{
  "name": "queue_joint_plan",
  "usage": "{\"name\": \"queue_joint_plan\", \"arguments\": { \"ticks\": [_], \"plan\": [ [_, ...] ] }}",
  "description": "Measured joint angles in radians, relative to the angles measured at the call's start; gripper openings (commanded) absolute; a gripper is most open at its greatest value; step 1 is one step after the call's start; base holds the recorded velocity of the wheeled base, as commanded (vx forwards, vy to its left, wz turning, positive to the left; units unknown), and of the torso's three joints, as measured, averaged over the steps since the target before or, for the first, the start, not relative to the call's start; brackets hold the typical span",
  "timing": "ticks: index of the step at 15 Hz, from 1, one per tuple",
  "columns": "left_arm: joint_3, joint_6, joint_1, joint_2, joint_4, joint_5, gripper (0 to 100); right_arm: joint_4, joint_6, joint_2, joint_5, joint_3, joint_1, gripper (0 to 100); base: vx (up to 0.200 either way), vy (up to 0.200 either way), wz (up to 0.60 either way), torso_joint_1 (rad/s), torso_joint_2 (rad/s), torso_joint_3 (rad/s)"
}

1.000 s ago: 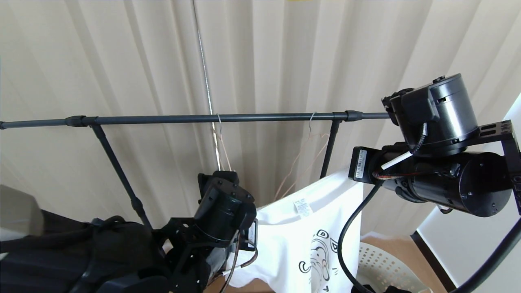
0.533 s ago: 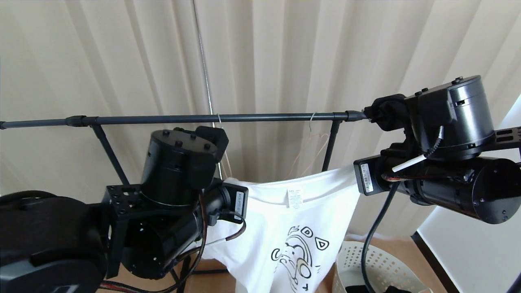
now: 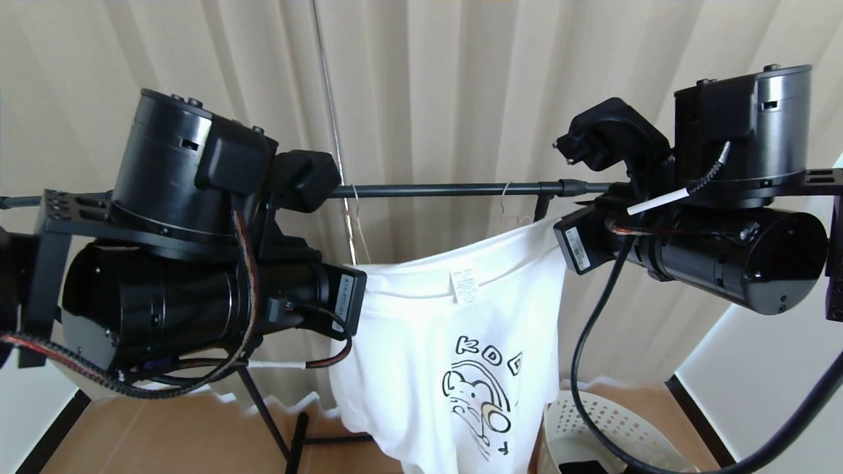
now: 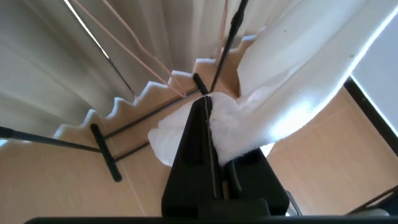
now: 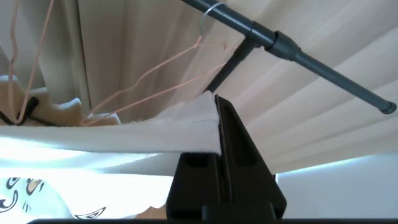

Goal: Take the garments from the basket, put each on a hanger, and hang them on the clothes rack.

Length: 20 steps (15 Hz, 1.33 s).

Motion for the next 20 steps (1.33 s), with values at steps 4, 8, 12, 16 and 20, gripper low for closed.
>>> {"name": "queue_joint_plan", "arguments": {
  "ticks": [4, 8, 12, 16, 20],
  "plan": [
    [-0.07, 0.021, 0.021, 0.024, -0.001, -0.006, 0, 0.023, 0.003, -0.023, 0.004, 0.044, -0.004, 0, 0.0, 0.0, 0.0, 0.0, 0.0, 0.0],
    [-0.178, 0.08, 0.057, 0.093, -0.004, -0.059, 0, 0.128, 0.026, -0.163, 0.05, 0.163, 0.028, 0, 0.0, 0.0, 0.0, 0.0, 0.0, 0.0],
    [-0.298, 0.185, 0.094, 0.183, -0.071, -0.161, 0, 0.193, 0.222, -0.241, 0.073, 0.221, 0.258, 0, 0.0, 0.0, 0.0, 0.0, 0.0, 0.0],
    [-0.405, 0.238, 0.094, 0.251, -0.111, -0.238, 0, 0.195, 0.442, -0.166, 0.073, 0.139, 0.415, 0, 0.0, 0.0, 0.0, 0.0, 0.0, 0.0],
    [-0.464, 0.236, 0.081, 0.283, -0.111, -0.326, 0, 0.194, 0.624, -0.036, -0.018, 0.004, 0.468, 0, 0.0, 0.0, 0.0, 0.0, 0.0, 0.0]
  ]
}}
